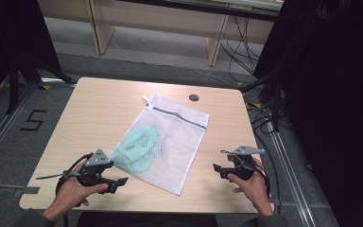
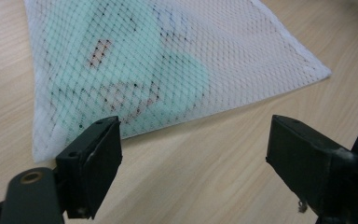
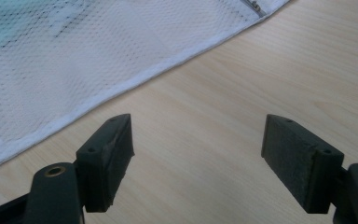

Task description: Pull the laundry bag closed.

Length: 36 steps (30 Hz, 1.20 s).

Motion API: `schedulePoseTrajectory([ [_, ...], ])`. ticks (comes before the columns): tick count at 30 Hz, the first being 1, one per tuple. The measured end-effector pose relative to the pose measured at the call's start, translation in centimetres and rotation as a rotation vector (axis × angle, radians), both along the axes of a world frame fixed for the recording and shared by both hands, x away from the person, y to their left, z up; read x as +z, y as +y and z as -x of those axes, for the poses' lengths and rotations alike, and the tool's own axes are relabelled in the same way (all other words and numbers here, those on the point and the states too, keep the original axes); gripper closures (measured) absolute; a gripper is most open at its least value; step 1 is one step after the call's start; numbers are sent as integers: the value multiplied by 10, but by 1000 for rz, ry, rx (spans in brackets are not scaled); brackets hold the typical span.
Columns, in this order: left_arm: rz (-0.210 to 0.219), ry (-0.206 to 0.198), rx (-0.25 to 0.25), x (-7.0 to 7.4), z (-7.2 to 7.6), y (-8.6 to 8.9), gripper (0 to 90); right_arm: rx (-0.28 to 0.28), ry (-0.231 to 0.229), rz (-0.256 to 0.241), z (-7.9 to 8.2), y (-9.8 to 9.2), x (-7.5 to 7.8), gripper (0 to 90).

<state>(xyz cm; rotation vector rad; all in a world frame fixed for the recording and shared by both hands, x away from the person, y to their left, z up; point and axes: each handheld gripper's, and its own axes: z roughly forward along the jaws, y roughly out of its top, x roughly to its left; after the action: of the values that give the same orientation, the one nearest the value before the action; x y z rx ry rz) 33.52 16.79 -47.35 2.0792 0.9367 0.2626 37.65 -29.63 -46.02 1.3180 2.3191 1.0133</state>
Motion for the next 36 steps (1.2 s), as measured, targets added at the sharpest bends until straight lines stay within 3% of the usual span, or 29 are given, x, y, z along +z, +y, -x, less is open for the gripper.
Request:
schedulePoseTrajectory([
  [3, 3, -1, 3, 0, 0, 0, 175, 40, -59, 26, -3, -3, -2, 248],
  [5, 5, 0, 0, 0, 0, 0, 175, 41, -66, 26, -4, -2, -2, 246],
  [6, 5, 2, 1, 0, -1, 0, 175, 43, -47, 22, -3, -1, -2, 244],
  [7, 4, 2, 2, 0, 0, 0, 175, 49, -74, 33, -4, -1, -3, 243],
  [13, 3, 0, 5, -1, 0, -1, 178, 61, -54, 40, -3, 2, -2, 238],
  [15, 1, -3, 0, -1, -1, -1, 202, 79, -74, 50, -4, 2, -3, 245],
  [19, 4, -4, -2, -1, -4, -3, 219, 100, -76, 62, -5, 7, -1, 300],
  [20, 13, -4, 0, -2, -6, -4, 230, 120, -92, 76, -7, 7, -1, 321],
  [21, 17, 2, -2, -2, -6, -5, 242, 103, -98, 56, -7, 10, -2, 340],
  [22, 23, 0, 2, -2, -7, -5, 248, 133, -105, 77, -10, 9, 0, 355],
  [24, 32, 2, -1, -2, -7, -7, 263, 131, -101, 72, -10, 11, 0, 375],
  [25, 37, -1, 0, -2, -8, -9, 272, 141, -123, 68, -13, 14, 0, 406],
  [32, 11, -20, -39, -1, -8, -21, 346, 192, -103, 74, -16, 24, 0, 459],
  [33, 13, -22, -41, -2, -8, -24, 394, 211, -115, 84, -20, 28, -1, 472],
  [34, -11, -41, -62, -2, -10, -27, 411, 207, -102, 78, -20, 31, -1, 474],
  [36, -9, -31, -68, -3, -10, -31, 452, 223, -107, 74, -25, 36, -2, 475],
])
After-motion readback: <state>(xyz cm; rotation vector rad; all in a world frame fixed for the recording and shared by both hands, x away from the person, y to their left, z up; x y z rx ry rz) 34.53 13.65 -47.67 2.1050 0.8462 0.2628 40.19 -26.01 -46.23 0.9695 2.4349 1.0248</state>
